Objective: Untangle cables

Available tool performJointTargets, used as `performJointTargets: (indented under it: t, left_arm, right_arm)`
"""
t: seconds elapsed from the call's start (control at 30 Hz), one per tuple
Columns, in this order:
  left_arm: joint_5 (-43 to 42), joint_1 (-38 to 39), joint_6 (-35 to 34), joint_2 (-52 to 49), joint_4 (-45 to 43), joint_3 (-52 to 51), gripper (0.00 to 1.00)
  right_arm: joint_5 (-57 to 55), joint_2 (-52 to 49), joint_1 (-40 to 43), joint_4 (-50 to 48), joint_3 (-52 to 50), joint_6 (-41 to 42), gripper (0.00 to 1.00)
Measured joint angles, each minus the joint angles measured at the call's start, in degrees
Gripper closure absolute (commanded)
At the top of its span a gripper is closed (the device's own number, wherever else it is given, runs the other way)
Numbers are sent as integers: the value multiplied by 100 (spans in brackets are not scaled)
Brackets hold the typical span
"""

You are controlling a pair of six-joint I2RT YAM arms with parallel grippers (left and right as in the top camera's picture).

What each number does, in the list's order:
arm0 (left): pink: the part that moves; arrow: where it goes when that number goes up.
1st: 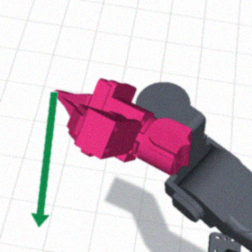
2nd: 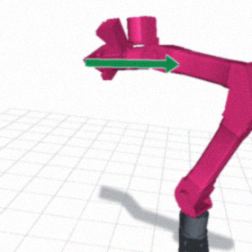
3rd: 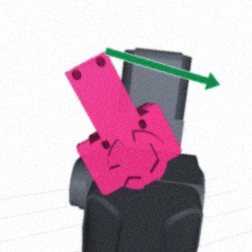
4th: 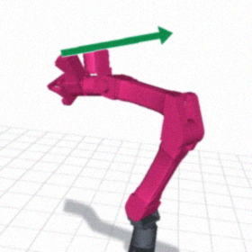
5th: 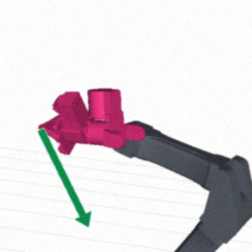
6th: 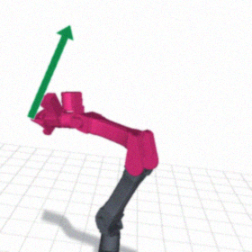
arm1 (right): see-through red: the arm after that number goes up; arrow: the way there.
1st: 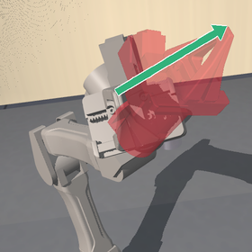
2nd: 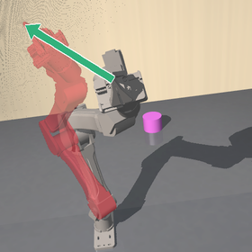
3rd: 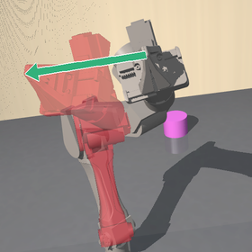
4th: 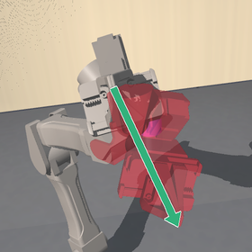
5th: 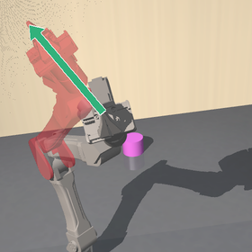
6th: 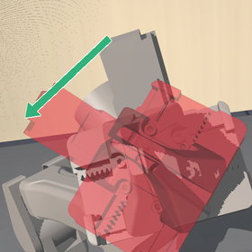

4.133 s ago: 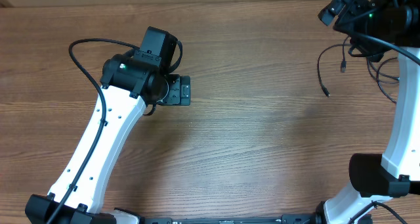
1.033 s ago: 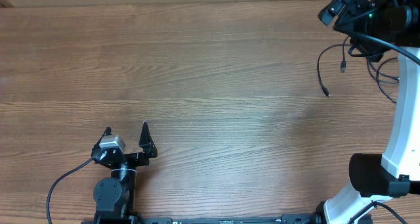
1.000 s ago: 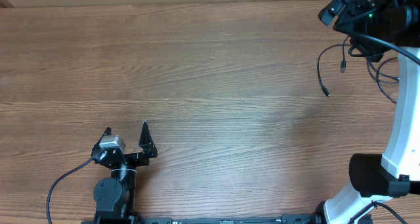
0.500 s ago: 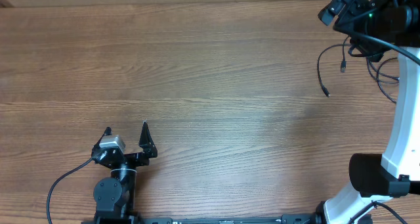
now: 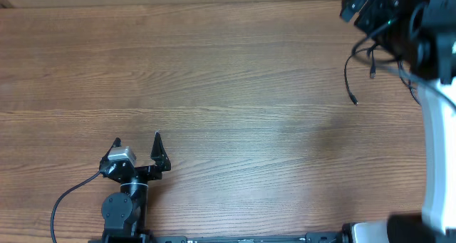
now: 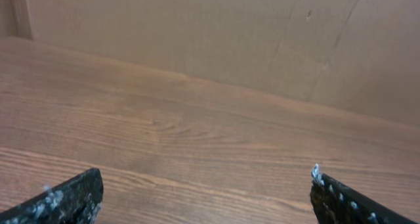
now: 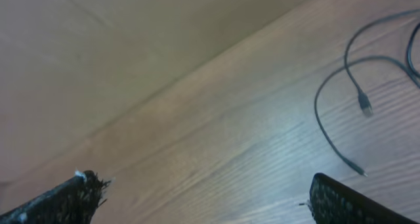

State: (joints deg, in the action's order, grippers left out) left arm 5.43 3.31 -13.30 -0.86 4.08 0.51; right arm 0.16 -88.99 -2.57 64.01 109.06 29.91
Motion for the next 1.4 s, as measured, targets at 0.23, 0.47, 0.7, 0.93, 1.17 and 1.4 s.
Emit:
performJointTargets:
  t: [0.23, 0.47, 0.7, 0.93, 1.17, 1.4]
  left_arm:
    - [0, 0, 0, 0, 2, 0, 1]
    - [0, 0, 0, 0, 0, 0, 0]
    - [0, 0, 0, 0, 0, 0, 0]
    - [2, 0, 0, 0, 0, 0, 0]
    - [2, 0, 0, 0, 0, 0, 1]
    - [0, 0, 0, 0, 0, 0, 0]
  right_arm:
    - [-192, 1305, -15, -1915, -2745, 2, 0]
    - [-341, 2326, -15, -4022, -4955, 2, 0]
    - [-450, 3628, -15, -6170, -6566, -4, 0]
    - [-708, 4760, -13, -7510, -8050, -109, 0]
    - [-793, 5556, -15, -8181, -9064, -350, 0]
    - [-811, 6129, -13, -8498, -9888, -431, 0]
